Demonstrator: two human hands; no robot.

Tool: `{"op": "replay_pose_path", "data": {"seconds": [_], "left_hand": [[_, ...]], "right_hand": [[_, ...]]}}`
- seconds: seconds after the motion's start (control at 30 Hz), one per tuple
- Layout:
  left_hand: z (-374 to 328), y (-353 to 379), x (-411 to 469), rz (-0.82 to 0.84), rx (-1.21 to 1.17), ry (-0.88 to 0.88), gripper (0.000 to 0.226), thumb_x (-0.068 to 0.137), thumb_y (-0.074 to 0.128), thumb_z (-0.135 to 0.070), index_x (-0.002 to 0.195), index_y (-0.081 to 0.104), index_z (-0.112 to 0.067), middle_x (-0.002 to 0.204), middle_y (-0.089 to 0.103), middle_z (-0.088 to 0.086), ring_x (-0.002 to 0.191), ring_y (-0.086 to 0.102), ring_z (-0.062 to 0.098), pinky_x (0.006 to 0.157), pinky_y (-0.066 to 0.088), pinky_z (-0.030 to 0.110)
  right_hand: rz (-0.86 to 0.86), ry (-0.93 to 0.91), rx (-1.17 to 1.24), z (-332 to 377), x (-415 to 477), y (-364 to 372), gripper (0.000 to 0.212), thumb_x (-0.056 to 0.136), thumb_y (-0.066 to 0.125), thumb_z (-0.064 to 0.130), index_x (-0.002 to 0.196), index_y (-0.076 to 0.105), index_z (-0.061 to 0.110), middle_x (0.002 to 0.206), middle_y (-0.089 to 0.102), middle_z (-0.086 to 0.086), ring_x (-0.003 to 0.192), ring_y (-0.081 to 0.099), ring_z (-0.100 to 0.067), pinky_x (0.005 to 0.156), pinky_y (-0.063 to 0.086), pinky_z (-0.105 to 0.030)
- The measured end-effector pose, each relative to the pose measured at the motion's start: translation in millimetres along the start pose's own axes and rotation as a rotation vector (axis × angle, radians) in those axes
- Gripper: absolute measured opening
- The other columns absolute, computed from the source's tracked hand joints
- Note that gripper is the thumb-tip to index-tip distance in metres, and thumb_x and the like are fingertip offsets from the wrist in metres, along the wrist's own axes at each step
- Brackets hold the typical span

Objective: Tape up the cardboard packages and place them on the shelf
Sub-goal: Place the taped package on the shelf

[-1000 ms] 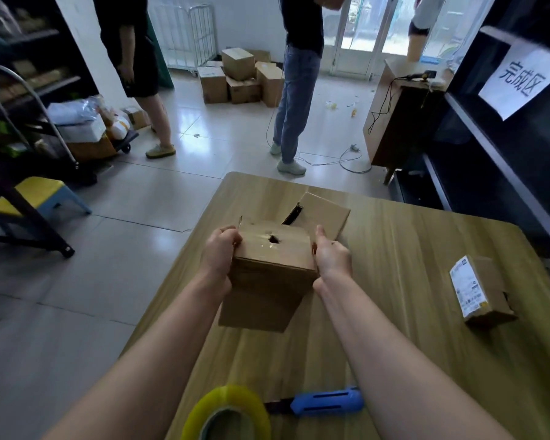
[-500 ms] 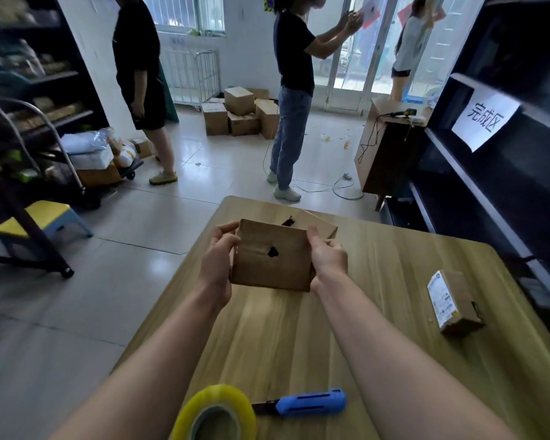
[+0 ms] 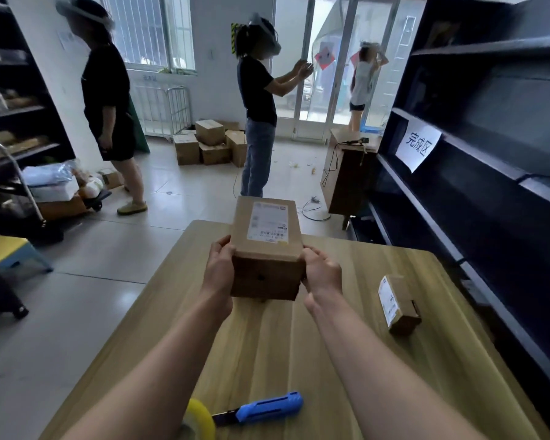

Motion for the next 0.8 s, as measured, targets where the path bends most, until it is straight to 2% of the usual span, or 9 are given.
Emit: {"op": "replay_pose_path", "data": {"seconds": [0.17,0.23,0.33,0.4,0.5,0.6,0.7,0.73,0.8], "left_hand": [[6,31,-9,0.100,0.014,0.017,0.022,0.099,0.039,-0.027,0.113,0.053,-0.035,0.115,0.061,0.008,0.101,0.060,0.023,0.069,0.049,0.031],[11,45,-11,0.152,-0.008,0.005,0.025,0.100,0.039,-0.026,0.119,0.053,-0.033,0.115,0.061,0.007,0.100,0.060,0.022,0.065,0.048,0.028],[16,66,-15,0.244,-0.019,-0.008,0.029,0.100,0.041,-0.024,0.125,0.054,-0.030,0.111,0.066,0.003,0.098,0.060,0.018,0.068,0.047,0.029],[19,80,-15,0.295,-0.002,-0.008,0.029,0.099,0.042,-0.022,0.121,0.057,-0.032,0.112,0.068,0.002,0.105,0.060,0.021,0.081,0.051,0.037],[23,102,-18,0.366,0.015,-0.010,0.027,0.100,0.042,-0.020,0.122,0.057,-0.027,0.114,0.067,0.004,0.107,0.060,0.021,0.095,0.047,0.044],[27,122,-26,0.445,0.042,0.023,0.025,0.101,0.046,-0.028,0.125,0.052,-0.023,0.116,0.065,0.004,0.101,0.061,0.018,0.088,0.050,0.040],[35,142,-34,0.522,0.066,0.023,0.026,0.102,0.044,-0.032,0.126,0.051,-0.026,0.117,0.064,0.003,0.101,0.060,0.020,0.081,0.049,0.039],[37,150,-38,0.548,0.067,0.022,0.027,0.102,0.043,-0.032,0.128,0.051,-0.027,0.117,0.064,0.001,0.102,0.059,0.020,0.081,0.048,0.038],[42,166,-46,0.601,0.076,0.009,0.032,0.102,0.043,-0.032,0.134,0.049,-0.031,0.121,0.063,-0.002,0.107,0.058,0.020,0.078,0.048,0.035]], "right_hand": [[-0.053,-0.056,0.022,19,-7,-33,0.027,0.086,0.057,-0.003,0.105,0.066,0.014,0.097,0.069,-0.008,0.079,0.064,-0.017,0.054,0.052,-0.019],[-0.091,-0.079,0.029,25,-8,-48,0.028,0.087,0.057,-0.002,0.109,0.065,0.012,0.098,0.068,-0.008,0.081,0.063,-0.017,0.058,0.050,-0.021],[-0.150,-0.120,0.017,36,-11,-70,0.013,0.091,0.063,0.008,0.099,0.065,0.017,0.094,0.070,-0.004,0.079,0.065,-0.014,0.060,0.051,-0.021],[-0.192,-0.139,0.010,42,-13,-84,0.003,0.093,0.067,0.017,0.093,0.064,0.019,0.093,0.070,-0.004,0.081,0.066,-0.013,0.064,0.054,-0.023],[-0.258,-0.163,0.010,52,-17,-104,0.014,0.092,0.069,0.025,0.081,0.060,0.023,0.083,0.068,0.001,0.076,0.065,-0.012,0.060,0.052,-0.021],[-0.352,-0.186,-0.017,57,-22,-123,0.009,0.090,0.071,0.026,0.089,0.066,0.018,0.083,0.069,0.001,0.075,0.066,-0.014,0.059,0.054,-0.023],[-0.446,-0.183,-0.007,58,-28,-145,0.023,0.088,0.073,0.024,0.108,0.071,0.014,0.092,0.073,-0.005,0.084,0.070,-0.023,0.078,0.061,-0.041],[-0.478,-0.184,-0.012,60,-31,-153,0.023,0.089,0.072,0.023,0.110,0.071,0.015,0.094,0.072,-0.004,0.084,0.069,-0.021,0.078,0.060,-0.041],[-0.538,-0.215,-0.016,64,-38,-170,0.022,0.091,0.069,0.020,0.113,0.070,0.015,0.096,0.070,0.000,0.082,0.065,-0.014,0.068,0.057,-0.031]]}}
Point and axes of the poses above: each hand's wrist, its own x-axis towards the middle knuckle, its own y-axis out of the palm, z = x × y, the point moved 5 cm from there along x, towards the middle knuckle
